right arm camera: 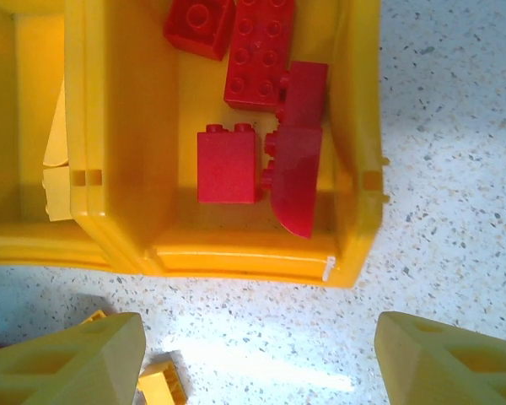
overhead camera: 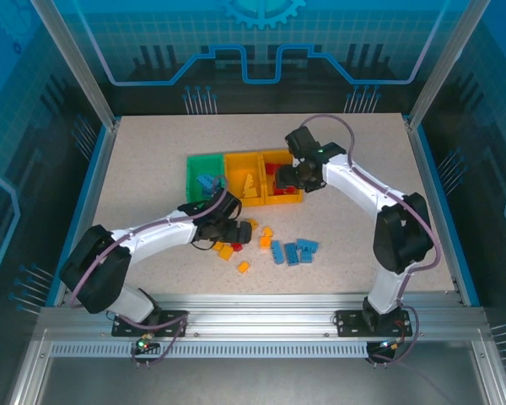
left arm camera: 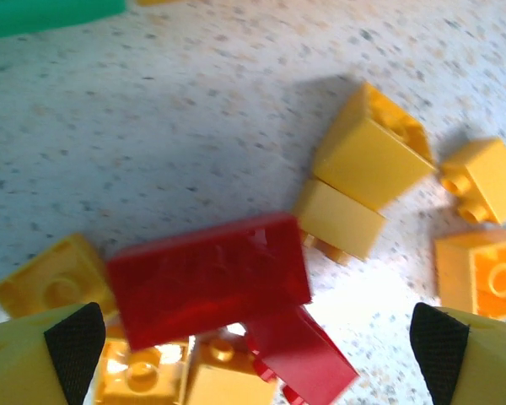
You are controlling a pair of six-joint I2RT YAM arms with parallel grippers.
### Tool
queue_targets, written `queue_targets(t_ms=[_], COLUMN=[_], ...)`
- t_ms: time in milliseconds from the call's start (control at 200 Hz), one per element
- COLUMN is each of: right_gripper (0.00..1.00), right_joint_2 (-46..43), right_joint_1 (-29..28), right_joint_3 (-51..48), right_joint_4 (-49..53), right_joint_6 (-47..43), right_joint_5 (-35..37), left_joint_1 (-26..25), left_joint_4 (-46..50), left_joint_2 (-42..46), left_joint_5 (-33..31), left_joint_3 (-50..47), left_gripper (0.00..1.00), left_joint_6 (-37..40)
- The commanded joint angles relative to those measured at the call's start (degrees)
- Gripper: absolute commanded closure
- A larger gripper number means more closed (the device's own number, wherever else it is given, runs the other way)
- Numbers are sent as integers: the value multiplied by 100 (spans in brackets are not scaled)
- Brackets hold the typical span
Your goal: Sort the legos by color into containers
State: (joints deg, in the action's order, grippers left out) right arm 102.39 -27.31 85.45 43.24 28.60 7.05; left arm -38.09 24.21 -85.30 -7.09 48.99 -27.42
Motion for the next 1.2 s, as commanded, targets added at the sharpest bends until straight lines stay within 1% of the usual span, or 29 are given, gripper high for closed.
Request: queue_targets(t_ms=[0, 125, 235, 320, 380, 455, 515, 585, 750, 980, 1080, 1196], right_gripper=[27, 27, 27, 26, 26, 26, 26, 26, 26, 26, 26, 26], right_joint_2=[-163, -267, -308, -352, -392, -455, -487, -518, -569, -523, -510, -517], right_joint_1=[170, 284, 370, 408, 436, 484, 523, 577, 672, 716, 718, 740], right_joint_3=[-253, -470, -587, -664, -719, -773, -802, -821, -861, -896, -890, -892], right_joint_4=[-111, -201, -256, -270, -282, -298, -290, -284, -291, -329, -352, -361], right_joint_6=[-148, -179, -186, -186, -182, -178, -179, -172, -172, -138, -126, -118], right_joint_5=[-47, -84, -123, -130, -134, -166, -176, -200, -235, -298, -342, -353], left_joint_1=[-231, -389, -544, -569, -573, -572, -572, -572, -575, -577, -578, -587], left_joint_4=[21, 74, 129, 138, 107, 41, 126, 208, 486, 383, 418, 402], left_joint_2=[363, 462, 323, 155, 69, -28, -158, -293, -540, -512, -616, -752], left_joint_5=[-69, 66, 57, 135, 94, 242, 226, 266, 242, 189, 199, 251], left_joint_3=[-138, -203, -192, -142, -119, -49, 38, 141, 304, 259, 352, 433], left_gripper=[3, 5, 7, 10, 14, 19, 24, 27, 28, 31, 36, 45], left_joint_6=[501, 886, 1287, 1557, 1618, 1759, 1766, 1776, 1647, 1674, 1705, 1672])
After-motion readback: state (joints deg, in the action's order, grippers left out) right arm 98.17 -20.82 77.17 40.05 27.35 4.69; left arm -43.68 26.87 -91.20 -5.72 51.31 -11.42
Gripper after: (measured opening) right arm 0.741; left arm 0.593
